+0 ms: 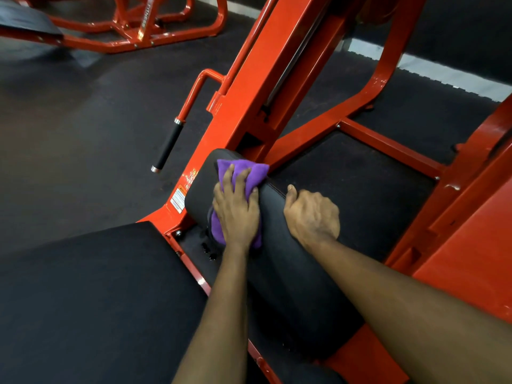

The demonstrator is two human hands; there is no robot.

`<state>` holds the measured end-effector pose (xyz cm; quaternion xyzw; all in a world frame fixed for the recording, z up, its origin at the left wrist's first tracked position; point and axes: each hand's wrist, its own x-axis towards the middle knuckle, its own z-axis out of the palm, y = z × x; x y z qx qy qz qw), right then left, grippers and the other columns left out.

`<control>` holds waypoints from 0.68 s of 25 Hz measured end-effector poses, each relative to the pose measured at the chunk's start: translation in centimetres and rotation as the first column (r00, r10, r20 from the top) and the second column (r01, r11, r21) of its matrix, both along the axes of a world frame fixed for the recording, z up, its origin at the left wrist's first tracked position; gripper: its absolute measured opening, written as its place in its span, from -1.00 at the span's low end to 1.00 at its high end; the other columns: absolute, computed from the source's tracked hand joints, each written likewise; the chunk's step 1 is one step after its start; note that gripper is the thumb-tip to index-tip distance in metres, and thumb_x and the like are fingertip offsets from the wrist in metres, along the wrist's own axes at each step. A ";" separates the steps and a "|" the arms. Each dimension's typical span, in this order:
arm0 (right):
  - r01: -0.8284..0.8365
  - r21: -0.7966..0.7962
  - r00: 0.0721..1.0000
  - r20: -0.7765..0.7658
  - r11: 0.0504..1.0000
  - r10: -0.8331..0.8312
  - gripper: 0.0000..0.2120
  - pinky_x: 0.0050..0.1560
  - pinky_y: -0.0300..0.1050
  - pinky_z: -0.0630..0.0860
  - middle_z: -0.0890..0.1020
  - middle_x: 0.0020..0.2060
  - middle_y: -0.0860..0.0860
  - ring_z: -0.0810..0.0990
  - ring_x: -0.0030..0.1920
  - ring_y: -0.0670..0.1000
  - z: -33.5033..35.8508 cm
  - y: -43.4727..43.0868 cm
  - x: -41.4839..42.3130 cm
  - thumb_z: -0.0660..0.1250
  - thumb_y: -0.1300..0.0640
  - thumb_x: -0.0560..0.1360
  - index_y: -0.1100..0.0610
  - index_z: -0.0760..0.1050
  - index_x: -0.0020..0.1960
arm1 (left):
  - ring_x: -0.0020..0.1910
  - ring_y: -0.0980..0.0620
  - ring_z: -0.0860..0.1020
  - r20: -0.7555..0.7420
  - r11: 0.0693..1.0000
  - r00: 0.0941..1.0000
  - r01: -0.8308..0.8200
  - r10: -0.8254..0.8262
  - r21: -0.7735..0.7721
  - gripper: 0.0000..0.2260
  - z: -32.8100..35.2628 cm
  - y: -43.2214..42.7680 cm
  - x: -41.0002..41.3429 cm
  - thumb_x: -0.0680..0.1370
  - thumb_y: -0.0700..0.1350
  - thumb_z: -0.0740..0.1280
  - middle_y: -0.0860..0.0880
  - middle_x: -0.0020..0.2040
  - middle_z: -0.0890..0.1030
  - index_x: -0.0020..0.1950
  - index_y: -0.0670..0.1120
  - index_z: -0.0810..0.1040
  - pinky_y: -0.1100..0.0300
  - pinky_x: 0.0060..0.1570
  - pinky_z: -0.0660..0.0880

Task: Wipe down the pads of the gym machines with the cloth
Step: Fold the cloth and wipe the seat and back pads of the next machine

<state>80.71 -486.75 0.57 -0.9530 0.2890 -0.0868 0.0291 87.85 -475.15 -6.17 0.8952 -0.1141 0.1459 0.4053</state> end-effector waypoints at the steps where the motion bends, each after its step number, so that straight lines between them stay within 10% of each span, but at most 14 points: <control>1: 0.000 -0.001 1.000 0.005 1.000 0.000 -0.35 -0.25 -0.05 0.36 0.67 -0.25 0.12 0.65 -0.21 0.13 0.0 0.1 -0.1 -0.11 -0.18 0.69 0.16 0.63 -0.10 | 0.43 -0.21 0.26 -0.029 1.000 1.000 -0.011 0.010 -0.021 -0.55 -0.6 0.1 -1.3 0.56 0.05 0.20 0.05 0.59 0.21 0.46 0.11 0.38 -0.19 0.42 0.21; 17: 0.023 0.028 1.000 0.006 0.999 -0.023 -0.37 -0.43 -0.12 0.32 0.58 -0.43 0.07 0.56 -0.40 0.05 -0.6 -0.3 0.3 -0.07 -0.13 0.68 0.17 0.60 -0.24 | 0.29 -0.27 0.44 -0.261 0.958 0.946 -0.237 0.191 -0.159 -0.66 -3.2 7.2 11.5 0.64 0.07 0.18 -0.18 0.31 0.48 0.35 -0.05 0.44 -0.13 0.28 0.35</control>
